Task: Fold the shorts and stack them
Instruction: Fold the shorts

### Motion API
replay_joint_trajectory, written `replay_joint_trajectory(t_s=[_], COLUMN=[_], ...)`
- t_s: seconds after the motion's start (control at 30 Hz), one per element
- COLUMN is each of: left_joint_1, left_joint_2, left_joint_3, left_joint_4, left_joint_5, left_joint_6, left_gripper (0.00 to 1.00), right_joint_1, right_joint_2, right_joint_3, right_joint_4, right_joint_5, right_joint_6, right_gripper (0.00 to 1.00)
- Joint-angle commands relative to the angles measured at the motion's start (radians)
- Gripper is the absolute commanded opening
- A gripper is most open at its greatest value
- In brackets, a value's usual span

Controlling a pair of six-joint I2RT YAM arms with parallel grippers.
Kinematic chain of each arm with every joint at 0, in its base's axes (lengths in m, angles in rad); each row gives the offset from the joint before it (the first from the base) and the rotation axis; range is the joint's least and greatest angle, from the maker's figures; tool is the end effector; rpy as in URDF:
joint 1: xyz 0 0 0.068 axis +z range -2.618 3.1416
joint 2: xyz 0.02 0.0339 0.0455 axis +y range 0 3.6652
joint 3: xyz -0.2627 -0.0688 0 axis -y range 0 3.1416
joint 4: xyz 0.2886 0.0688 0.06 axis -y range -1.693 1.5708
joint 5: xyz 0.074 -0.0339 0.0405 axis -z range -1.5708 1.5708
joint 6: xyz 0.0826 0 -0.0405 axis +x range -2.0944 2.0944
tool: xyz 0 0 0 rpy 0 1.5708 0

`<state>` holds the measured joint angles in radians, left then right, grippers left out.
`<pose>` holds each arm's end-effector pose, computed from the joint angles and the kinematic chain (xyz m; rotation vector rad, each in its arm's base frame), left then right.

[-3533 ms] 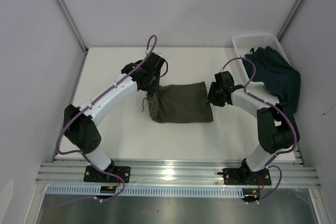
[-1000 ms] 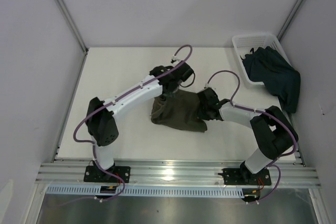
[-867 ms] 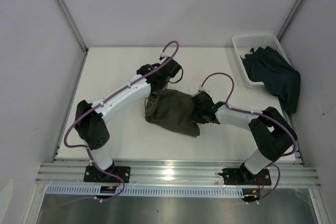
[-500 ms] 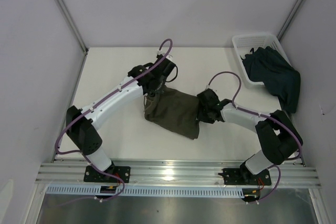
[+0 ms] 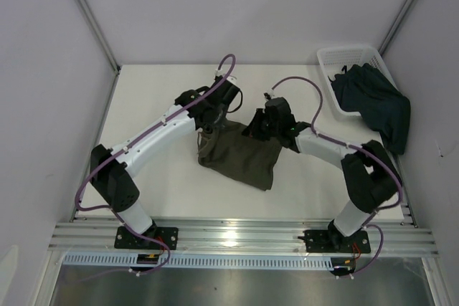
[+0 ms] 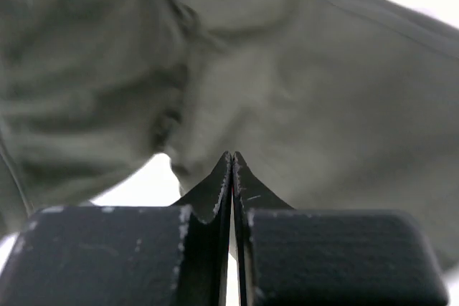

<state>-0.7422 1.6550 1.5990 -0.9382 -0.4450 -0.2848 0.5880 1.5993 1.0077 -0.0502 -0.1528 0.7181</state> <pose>0.3296 -0.2540 0.2945 0.3917 2.4012 0.1247 0.3468 0.2463 0.1718 0.0628 2.3516 0.8586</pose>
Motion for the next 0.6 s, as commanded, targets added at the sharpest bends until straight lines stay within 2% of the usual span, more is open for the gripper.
replay_joint_trajectory(t_s=[0.0, 0.2, 0.57], left_joint_1=[-0.008, -0.009, -0.037], left_joint_2=[-0.064, -0.07, -0.07], left_joint_3=[0.009, 0.016, 0.006], left_joint_4=[0.042, 0.032, 0.033], left_joint_5=[0.012, 0.012, 0.008], left_joint_6=[0.026, 0.033, 0.055], left_gripper=[0.0, 0.0, 0.0], right_joint_1=[0.009, 0.016, 0.01], right_joint_2=[0.118, 0.333, 0.576], right_joint_3=[0.066, 0.193, 0.384], right_joint_4=[0.249, 0.384, 0.386], right_joint_5=[-0.134, -0.162, -0.05], right_joint_6=[0.078, 0.142, 0.195], right_gripper=[0.0, 0.0, 0.0])
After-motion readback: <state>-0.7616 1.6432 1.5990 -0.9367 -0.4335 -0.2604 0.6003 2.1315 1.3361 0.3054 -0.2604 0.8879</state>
